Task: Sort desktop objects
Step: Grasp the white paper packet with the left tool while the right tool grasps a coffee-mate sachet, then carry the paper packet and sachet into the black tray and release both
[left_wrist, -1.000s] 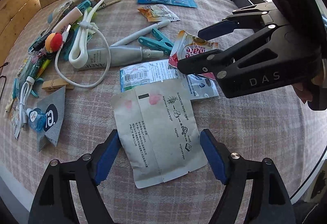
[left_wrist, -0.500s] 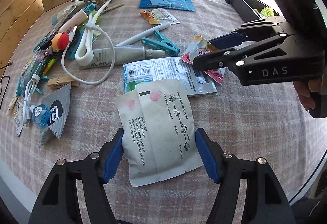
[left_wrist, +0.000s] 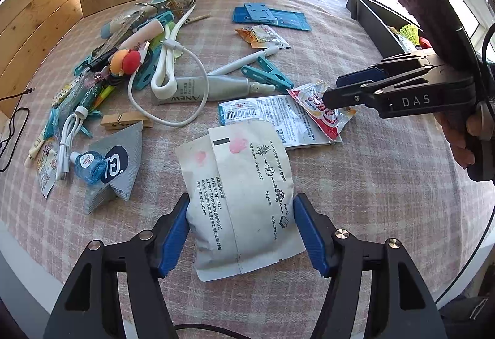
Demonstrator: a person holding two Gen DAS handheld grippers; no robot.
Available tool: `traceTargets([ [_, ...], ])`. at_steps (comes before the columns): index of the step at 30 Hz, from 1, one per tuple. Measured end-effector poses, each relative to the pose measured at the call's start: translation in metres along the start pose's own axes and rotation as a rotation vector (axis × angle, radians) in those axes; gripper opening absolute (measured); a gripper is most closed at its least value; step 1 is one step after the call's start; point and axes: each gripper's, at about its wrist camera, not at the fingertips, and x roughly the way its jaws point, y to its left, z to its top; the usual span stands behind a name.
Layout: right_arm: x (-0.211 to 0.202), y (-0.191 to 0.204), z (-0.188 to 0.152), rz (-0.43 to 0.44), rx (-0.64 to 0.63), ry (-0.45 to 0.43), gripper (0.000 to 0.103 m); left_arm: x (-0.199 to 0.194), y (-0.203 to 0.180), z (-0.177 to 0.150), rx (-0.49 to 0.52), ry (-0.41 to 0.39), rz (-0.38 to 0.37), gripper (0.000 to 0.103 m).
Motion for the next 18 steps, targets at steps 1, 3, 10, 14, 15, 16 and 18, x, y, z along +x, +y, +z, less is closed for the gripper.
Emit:
traceTargets([
  [1, 0.001, 0.003, 0.000, 0.013, -0.010, -0.003, 0.038, 0.002, -0.001, 0.002, -0.001, 0.000, -0.001, 0.063],
  [3, 0.001, 0.008, -0.001, 0.015, -0.024, 0.000, 0.013, 0.003, -0.003, 0.005, -0.004, -0.004, -0.002, 0.063],
  [10, -0.027, 0.009, -0.002, -0.003, 0.011, -0.112, 0.004, -0.009, -0.003, 0.019, 0.006, -0.044, 0.007, 0.063],
  [14, -0.064, -0.009, -0.009, -0.010, 0.084, -0.212, 0.004, -0.022, -0.007, 0.040, 0.031, -0.083, 0.003, 0.063],
  [15, -0.074, -0.015, -0.012, -0.011, 0.104, -0.236, 0.004, -0.024, -0.011, 0.048, 0.047, -0.096, 0.001, 0.062],
  [16, -0.083, -0.020, -0.014, -0.021, 0.120, -0.256, 0.004, -0.026, -0.016, 0.056, 0.063, -0.108, -0.001, 0.062],
  [18, -0.099, -0.030, -0.017, -0.040, 0.151, -0.297, 0.004, -0.030, -0.026, 0.072, 0.097, -0.131, -0.004, 0.062],
])
